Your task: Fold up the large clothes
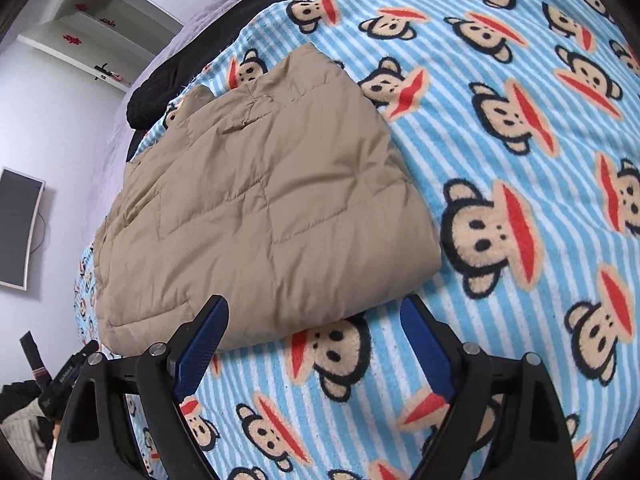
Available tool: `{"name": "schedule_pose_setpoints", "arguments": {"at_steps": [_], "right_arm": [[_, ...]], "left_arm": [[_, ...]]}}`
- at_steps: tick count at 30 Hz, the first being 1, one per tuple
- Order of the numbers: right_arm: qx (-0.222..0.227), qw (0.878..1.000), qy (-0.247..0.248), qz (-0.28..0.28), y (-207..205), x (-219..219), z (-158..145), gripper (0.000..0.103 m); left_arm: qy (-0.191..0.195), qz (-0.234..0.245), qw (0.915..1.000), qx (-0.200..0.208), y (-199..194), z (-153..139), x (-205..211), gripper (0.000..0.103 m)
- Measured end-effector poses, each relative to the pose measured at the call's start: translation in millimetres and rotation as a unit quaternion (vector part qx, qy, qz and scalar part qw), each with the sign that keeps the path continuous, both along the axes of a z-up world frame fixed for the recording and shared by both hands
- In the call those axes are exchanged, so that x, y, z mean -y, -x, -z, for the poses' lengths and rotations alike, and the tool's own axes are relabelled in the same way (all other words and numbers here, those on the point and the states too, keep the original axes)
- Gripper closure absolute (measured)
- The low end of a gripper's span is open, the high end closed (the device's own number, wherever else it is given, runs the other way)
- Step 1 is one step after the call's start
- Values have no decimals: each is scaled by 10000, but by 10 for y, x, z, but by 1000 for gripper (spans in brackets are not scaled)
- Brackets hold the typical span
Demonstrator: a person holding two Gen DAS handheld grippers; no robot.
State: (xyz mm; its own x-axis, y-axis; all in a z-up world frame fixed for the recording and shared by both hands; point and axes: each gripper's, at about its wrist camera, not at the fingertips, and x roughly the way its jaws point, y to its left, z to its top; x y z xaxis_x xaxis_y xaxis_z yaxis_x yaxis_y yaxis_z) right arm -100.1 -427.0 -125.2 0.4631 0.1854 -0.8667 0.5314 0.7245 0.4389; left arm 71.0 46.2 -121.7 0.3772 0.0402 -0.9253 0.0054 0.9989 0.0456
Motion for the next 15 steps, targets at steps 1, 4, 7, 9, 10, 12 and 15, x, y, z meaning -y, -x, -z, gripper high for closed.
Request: {"name": "schedule_pose_setpoints", "arguments": {"at_steps": [1, 4, 7, 9, 10, 12, 15], "right_arm": [[38, 9999, -99, 30, 29, -1, 24, 0], [70, 9992, -378, 85, 102, -17, 116, 0], [58, 9982, -592, 121, 168, -57, 207, 0], [54, 9971, -742, 163, 183, -88, 263, 0], [59, 9964, -818, 191, 181, -96, 282, 0], [69, 9948, -970, 305, 200, -114, 340, 0], [107, 9917, -1170, 529, 213, -124, 416, 0]], "left_arm": [[17, -4, 10000, -43, 31, 17, 13, 0], [129, -40, 9997, -184, 108, 73, 26, 0], [301, -130, 9989, -327, 138, 145, -8, 0], [458, -209, 9977, -445, 133, 203, -47, 0], [552, -244, 9970, -489, 125, 235, -68, 0], [732, -313, 9952, -576, 93, 306, -111, 0], [1035, -421, 9912, -707, 17, 421, -183, 0]]}}
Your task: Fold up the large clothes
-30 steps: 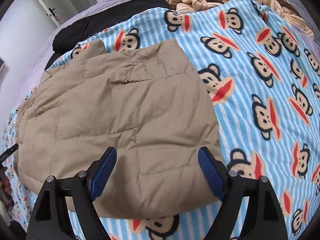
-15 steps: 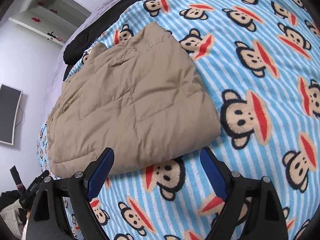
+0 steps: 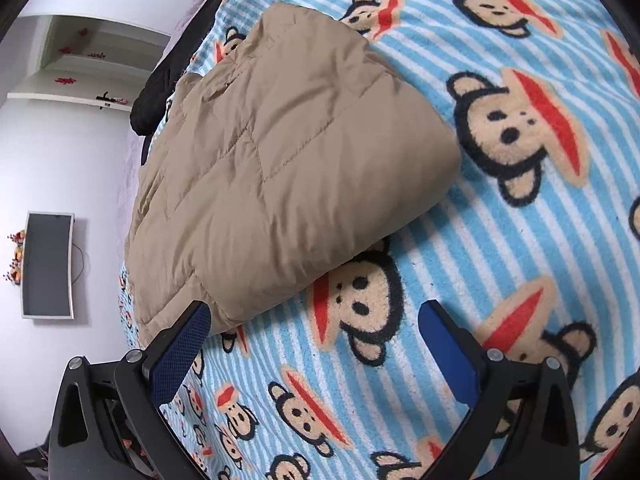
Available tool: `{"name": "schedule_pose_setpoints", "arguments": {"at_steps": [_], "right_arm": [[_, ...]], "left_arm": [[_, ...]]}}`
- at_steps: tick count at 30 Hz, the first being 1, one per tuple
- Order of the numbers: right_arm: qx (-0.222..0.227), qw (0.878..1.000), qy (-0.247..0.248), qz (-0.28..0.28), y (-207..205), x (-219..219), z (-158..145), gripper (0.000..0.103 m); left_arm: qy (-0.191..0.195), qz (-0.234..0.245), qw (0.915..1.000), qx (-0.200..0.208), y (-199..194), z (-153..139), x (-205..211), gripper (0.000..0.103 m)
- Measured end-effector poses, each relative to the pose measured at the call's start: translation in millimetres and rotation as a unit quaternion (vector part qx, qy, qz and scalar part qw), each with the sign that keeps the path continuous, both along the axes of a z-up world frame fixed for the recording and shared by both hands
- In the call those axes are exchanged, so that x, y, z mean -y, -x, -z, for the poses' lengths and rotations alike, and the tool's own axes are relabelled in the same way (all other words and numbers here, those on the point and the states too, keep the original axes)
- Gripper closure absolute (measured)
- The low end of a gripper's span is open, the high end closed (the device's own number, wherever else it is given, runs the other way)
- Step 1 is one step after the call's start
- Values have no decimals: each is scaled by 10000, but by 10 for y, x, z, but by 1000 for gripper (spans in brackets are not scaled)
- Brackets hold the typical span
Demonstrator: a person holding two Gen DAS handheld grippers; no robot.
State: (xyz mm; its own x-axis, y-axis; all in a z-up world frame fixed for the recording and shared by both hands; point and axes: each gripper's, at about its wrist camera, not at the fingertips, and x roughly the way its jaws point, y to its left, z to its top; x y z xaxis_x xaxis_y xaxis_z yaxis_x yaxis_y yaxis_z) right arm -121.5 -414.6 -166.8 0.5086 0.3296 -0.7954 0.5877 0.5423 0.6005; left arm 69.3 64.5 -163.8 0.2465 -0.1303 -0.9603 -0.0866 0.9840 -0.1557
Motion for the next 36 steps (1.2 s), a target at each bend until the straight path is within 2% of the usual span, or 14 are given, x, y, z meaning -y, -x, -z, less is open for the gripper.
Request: {"name": "schedule_pose_setpoints", "arguments": {"at_steps": [8, 10, 13, 18, 22, 23, 24, 25, 26, 27, 28, 30, 32, 36], "right_arm": [[99, 9981, -558, 235, -110, -81, 121, 0], [230, 9962, -776, 336, -158, -90, 151, 0], [454, 9897, -1241, 554, -256, -89, 248, 0], [986, 9712, -2012, 805, -501, -112, 416, 0], [1210, 9613, -2300, 915, -745, -145, 525, 0], [1180, 9618, -2289, 928, -796, -157, 547, 0], [1133, 9627, -2268, 947, -828, -170, 563, 0], [1091, 9628, -2268, 984, -848, -182, 577, 1], [1039, 9628, -2278, 1014, -855, -186, 589, 8], [941, 9636, -2277, 1033, -858, -184, 609, 28], [804, 9649, -2272, 1049, -849, -187, 637, 43], [867, 9609, -2378, 1120, -825, -189, 666, 63], [1039, 9608, -2346, 1052, -806, -201, 591, 73], [1278, 9612, -2304, 819, -729, -243, 395, 79]], "left_arm": [[873, -594, 9944, -56, -169, 116, -322, 0], [1320, -774, 9880, -192, -231, 205, -407, 0], [2104, -896, 9728, -356, -312, 374, -452, 0], [2316, -934, 9683, -2, -545, 366, -368, 0], [2431, -1128, 9634, 75, -794, 434, -308, 1], [2396, -1171, 9637, 95, -818, 450, -297, 14], [2358, -1177, 9646, 108, -851, 452, -296, 36], [2389, -1158, 9640, 126, -861, 448, -300, 45], [2493, -1150, 9614, 172, -858, 429, -315, 64], [2503, -1137, 9612, 241, -863, 387, -328, 74], [2446, -1075, 9630, 349, -841, 323, -347, 79], [2179, -817, 9708, 576, -790, 149, -301, 84], [1848, -499, 9779, 844, -709, -52, -238, 85], [1699, -137, 9792, 1098, -491, -374, -258, 85]]}}
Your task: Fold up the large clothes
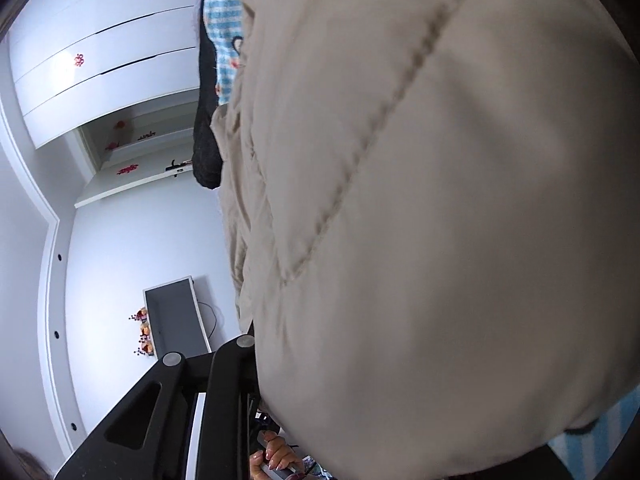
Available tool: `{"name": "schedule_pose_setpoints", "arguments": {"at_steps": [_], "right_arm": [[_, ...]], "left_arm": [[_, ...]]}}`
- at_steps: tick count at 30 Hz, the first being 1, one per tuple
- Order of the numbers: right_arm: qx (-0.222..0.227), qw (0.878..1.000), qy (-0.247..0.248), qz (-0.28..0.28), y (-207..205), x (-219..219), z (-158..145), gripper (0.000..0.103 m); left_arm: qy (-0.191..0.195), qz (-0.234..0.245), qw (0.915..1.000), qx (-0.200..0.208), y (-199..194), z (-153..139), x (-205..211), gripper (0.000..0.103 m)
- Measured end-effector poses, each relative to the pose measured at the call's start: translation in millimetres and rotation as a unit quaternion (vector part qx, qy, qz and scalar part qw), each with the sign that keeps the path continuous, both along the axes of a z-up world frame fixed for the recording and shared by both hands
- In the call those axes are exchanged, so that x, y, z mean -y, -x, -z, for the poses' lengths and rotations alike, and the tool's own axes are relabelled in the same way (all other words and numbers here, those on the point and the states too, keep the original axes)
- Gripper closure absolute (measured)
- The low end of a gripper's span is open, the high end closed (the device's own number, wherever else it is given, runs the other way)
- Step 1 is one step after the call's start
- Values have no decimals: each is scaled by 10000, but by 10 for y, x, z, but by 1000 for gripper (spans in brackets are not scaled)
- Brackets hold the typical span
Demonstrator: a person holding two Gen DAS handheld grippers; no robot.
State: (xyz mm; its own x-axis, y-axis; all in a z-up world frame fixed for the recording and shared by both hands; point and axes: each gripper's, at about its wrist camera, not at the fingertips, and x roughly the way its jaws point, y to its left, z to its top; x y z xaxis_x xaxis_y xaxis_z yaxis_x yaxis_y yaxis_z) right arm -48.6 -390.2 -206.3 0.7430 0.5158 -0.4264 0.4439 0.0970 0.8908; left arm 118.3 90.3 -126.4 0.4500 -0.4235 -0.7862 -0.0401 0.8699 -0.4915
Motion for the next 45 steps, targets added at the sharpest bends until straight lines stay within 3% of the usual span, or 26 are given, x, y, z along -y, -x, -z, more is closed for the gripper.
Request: {"name": "schedule_pose_setpoints", "arguments": {"at_steps": [4, 8, 11, 14, 15, 16, 18, 20, 23, 26, 28, 33, 36, 42, 45], "right_arm": [[83, 9996, 112, -230, 177, -99, -185, 79], [-20, 9990, 114, -427, 490, -278, -275, 79], [-173, 9986, 25, -494, 806, -402, -259, 79], [-510, 9973, -13, -536, 1092, -491, -118, 79], [-645, 9965, -32, -526, 1147, -518, -42, 78], [-726, 9962, -92, -477, 1165, -516, 31, 78], [-775, 9961, -127, -401, 1148, -516, 124, 77], [-829, 9956, -35, -430, 1093, -521, 122, 74], [-1011, 9938, 23, -457, 1047, -524, 58, 66], [-1272, 9906, 188, -465, 1022, -522, -38, 60], [-1485, 9869, 383, -498, 1016, -535, -138, 55], [-2172, 9661, 1224, -668, 998, -618, -441, 35], [-2354, 9595, 1441, -574, 1011, -650, -661, 35], [-2363, 9513, 1890, -596, 1150, -735, -935, 35], [-2212, 9530, 1956, -679, 1212, -881, -985, 35]], "left_arm": [[-57, 206, 9998, 31, 359, -186, -97, 85], [-98, 453, 9986, -273, 873, -185, -243, 85], [-73, 632, 9952, -748, 1232, -29, -365, 85], [38, 484, 9907, -1275, 1469, 253, -469, 85], [77, 403, 9901, -1342, 1511, 340, -492, 80], [54, 307, 9898, -1387, 1535, 404, -513, 75], [-128, 163, 9886, -1490, 1559, 478, -555, 49], [-285, 157, 9883, -1491, 1593, 434, -596, 49], [-905, 119, 9862, -1379, 1646, 243, -671, 49], [-1750, 94, 9777, -1161, 1675, 2, -775, 49], [-2081, 77, 9713, -1151, 1692, -73, -891, 48], [-2263, -146, 9633, -1437, 1718, -141, -1150, 48], [-2471, 17, 9577, -1475, 1729, -212, -1089, 48], [-2378, 424, 9603, -1397, 1707, -365, -888, 48], [-2339, 715, 9597, -1382, 1693, -410, -751, 48]]}}
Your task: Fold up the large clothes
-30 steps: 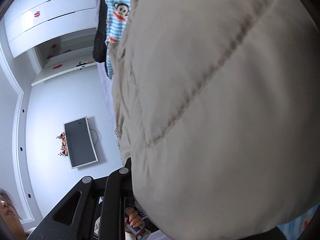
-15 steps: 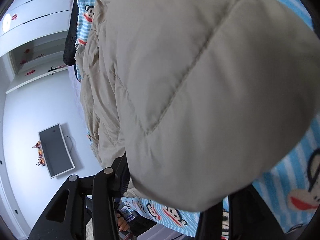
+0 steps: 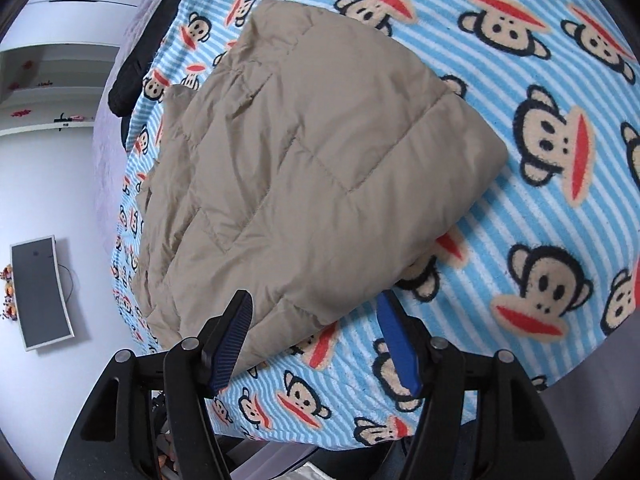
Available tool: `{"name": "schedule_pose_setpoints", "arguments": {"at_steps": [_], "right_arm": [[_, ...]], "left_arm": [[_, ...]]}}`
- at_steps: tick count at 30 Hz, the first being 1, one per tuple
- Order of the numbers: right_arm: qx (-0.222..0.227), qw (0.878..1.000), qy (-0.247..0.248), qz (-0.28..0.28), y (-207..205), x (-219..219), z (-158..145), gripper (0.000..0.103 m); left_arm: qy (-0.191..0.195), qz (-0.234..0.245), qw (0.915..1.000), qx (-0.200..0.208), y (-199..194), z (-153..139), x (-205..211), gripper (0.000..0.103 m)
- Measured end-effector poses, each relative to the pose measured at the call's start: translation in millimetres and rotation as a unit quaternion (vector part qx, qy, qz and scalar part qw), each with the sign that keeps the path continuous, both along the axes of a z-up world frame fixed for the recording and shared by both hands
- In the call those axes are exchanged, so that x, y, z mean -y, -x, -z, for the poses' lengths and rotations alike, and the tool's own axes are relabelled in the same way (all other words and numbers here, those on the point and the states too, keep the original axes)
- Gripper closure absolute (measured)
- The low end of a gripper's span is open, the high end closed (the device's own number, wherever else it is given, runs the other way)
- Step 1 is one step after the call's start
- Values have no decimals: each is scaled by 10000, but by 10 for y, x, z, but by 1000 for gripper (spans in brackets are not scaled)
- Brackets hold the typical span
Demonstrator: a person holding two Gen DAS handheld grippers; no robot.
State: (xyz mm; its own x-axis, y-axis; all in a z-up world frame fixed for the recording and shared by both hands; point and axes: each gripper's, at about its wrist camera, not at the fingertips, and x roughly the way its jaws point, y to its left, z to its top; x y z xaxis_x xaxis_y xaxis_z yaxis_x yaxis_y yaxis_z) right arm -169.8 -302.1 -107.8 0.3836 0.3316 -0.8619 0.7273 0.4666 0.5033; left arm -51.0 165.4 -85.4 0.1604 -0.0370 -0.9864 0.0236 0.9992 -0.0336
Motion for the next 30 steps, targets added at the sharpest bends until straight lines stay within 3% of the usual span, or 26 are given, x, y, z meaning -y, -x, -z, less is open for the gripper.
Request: {"name": "schedule_pose_setpoints", "arguments": {"at_steps": [5, 8, 11, 18, 23, 30], "right_arm": [[130, 9989, 110, -428, -32, -294, -118, 23], [64, 9973, 249, -687, -42, -460, -154, 23], [-14, 9959, 305, -856, -142, -586, -112, 22], [-176, 9915, 477, -1197, -254, -823, -26, 22], [-186, 9856, 842, -1458, -351, -976, -17, 15], [-47, 9819, 1159, -1496, -404, -1136, -26, 14]], "left_arm": [[41, 371, 9992, 122, -14, -81, 199, 48], [-41, 468, 9984, 319, -11, -160, 266, 0], [-103, 634, 9967, 504, -8, -198, 322, 0], [-192, 490, 9981, 310, -62, -96, 314, 0], [-107, 481, 9986, 188, -122, -12, 270, 0], [-116, 591, 9980, 177, -191, 45, 315, 0]]}}
